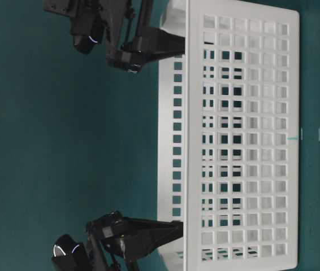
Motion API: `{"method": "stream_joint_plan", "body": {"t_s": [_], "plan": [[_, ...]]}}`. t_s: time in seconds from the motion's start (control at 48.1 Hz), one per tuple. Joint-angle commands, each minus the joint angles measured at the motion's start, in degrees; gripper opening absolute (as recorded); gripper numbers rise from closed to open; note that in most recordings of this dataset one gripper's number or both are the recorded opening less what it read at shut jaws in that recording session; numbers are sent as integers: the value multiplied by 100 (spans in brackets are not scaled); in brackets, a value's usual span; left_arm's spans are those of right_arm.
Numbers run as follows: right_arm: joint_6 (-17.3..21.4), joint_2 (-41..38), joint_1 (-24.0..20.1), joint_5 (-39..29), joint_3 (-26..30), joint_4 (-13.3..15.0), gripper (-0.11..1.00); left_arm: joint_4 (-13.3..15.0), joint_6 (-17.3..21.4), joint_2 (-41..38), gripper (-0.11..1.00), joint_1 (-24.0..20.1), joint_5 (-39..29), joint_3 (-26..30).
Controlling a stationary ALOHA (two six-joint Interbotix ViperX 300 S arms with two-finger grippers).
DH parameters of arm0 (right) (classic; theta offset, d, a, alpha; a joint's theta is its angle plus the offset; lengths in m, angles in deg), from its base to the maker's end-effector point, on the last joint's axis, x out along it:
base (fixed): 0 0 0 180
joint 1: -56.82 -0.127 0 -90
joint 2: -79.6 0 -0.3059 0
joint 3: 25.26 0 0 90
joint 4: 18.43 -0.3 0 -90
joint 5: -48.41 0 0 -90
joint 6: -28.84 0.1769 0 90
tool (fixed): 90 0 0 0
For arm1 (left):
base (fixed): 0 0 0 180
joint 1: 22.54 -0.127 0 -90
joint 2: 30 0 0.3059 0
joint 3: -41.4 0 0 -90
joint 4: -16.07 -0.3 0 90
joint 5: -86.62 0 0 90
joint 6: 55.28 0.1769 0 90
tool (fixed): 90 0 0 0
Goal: Lift the white basket with both hands.
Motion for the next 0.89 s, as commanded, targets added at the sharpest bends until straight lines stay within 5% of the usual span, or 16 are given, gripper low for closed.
{"method": "stream_joint_plan", "body": {"t_s": [0.0, 0.395, 0.541, 0.79, 0.873], "plan": [[0, -44, -35, 53, 18, 35, 93, -9, 0, 0, 94, 9, 44, 35], [123, -149, -97, 97, 0, 35, 92, -9, 44, -26, 93, 18, 70, -26], [176, -176, -105, 193, 0, 35, 80, -9, 0, -18, 86, 18, 185, -97], [185, -167, -105, 483, -26, 9, 21, -26, -35, 0, 24, 26, 237, -105], [185, -167, -105, 510, -53, 9, 16, -26, -44, 0, 9, 18, 255, -132]]}}
